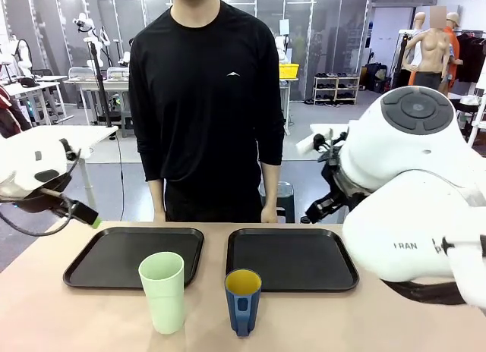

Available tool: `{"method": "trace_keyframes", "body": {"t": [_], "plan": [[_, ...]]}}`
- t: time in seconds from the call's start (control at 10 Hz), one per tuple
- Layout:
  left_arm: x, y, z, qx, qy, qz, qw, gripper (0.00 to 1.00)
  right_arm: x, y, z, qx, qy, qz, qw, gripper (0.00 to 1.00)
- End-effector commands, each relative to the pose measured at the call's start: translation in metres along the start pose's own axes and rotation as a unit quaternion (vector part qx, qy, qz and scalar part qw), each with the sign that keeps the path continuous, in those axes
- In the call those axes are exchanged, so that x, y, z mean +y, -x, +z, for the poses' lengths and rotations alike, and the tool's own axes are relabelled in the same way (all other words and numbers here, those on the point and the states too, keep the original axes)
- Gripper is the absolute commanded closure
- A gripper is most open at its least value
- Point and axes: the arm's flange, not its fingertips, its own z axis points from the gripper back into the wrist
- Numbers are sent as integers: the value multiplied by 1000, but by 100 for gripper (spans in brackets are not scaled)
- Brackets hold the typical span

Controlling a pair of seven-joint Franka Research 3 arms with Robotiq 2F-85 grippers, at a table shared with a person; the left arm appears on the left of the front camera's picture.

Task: Sort and store the cups by type.
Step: Pick up the Reusable plastic cup.

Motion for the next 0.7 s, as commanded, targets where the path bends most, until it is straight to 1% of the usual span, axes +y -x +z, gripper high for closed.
{"method": "trace_keyframes", "body": {"t": [0.0,0.1,0.3,0.5,0.6], "plan": [[25,-2,-32,25,6,51,998,0,-13,10,-42,15,-24,-86,996,0],[37,1,-47,32,5,68,997,0,-23,15,-62,30,-29,-116,992,0],[58,6,-75,41,-11,109,993,0,-35,27,-93,63,-49,-153,985,0],[67,8,-89,50,-18,134,990,0,-37,34,-102,77,-50,-175,980,0],[68,9,-92,54,-18,137,989,0,-37,37,-102,81,-47,-182,979,0]]}}
